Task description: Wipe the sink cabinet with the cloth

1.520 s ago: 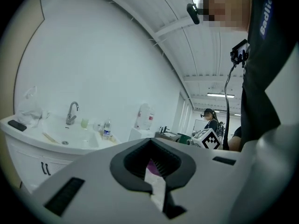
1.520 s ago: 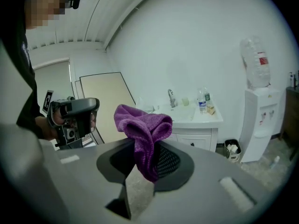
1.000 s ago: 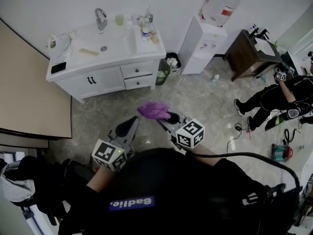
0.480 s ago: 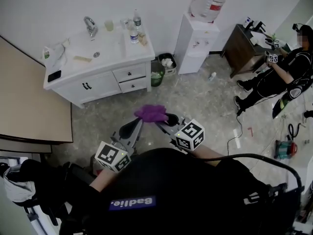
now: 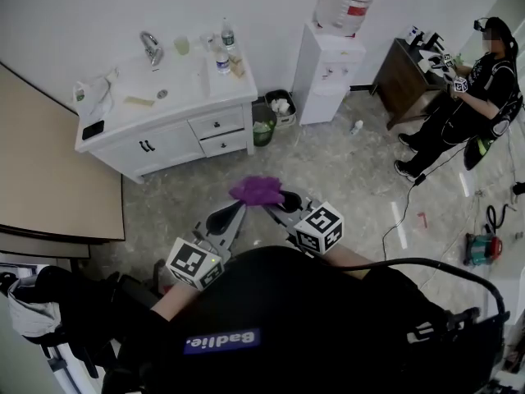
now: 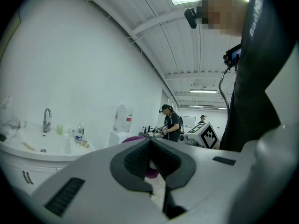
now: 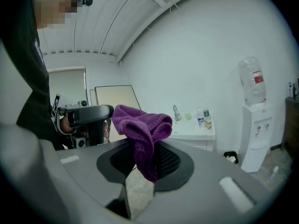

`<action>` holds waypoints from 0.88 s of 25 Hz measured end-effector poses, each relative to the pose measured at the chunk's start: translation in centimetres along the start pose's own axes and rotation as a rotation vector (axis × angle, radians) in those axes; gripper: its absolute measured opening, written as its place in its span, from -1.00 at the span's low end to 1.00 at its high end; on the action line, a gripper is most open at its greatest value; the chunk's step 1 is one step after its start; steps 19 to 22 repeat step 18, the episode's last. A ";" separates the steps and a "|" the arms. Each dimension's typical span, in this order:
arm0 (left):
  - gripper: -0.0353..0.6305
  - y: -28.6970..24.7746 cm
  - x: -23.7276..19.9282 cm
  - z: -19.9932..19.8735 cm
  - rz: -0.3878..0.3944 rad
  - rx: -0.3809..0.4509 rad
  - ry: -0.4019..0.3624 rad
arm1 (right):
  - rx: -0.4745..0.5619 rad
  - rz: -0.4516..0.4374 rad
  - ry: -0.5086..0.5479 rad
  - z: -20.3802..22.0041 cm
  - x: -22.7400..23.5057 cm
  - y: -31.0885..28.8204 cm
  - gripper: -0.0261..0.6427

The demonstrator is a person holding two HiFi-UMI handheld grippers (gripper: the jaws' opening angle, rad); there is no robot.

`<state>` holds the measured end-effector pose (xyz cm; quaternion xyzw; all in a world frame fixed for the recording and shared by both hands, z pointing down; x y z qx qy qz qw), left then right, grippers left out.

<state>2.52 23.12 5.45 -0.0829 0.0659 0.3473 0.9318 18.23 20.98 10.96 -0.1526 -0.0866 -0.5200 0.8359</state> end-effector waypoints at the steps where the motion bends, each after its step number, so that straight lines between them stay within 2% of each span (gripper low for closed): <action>1: -0.88 0.1 0.0 0.0 0.000 -0.001 -0.001 | 0.001 0.003 -0.003 0.1 0.0 0.0 -0.67; 22: -0.88 1.1 0.0 0.2 -0.015 -0.001 0.008 | -0.008 0.004 -0.001 0.6 -0.9 -0.1 -0.67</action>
Point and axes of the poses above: the fingertips, and each gripper's own axes: y backward along the fingers, x to its right, z out of its underside, the point moved 7 cm from there along y, backward along the fingers, and after that the axes turned 13 degrees about -z, right-handed, at the moved point
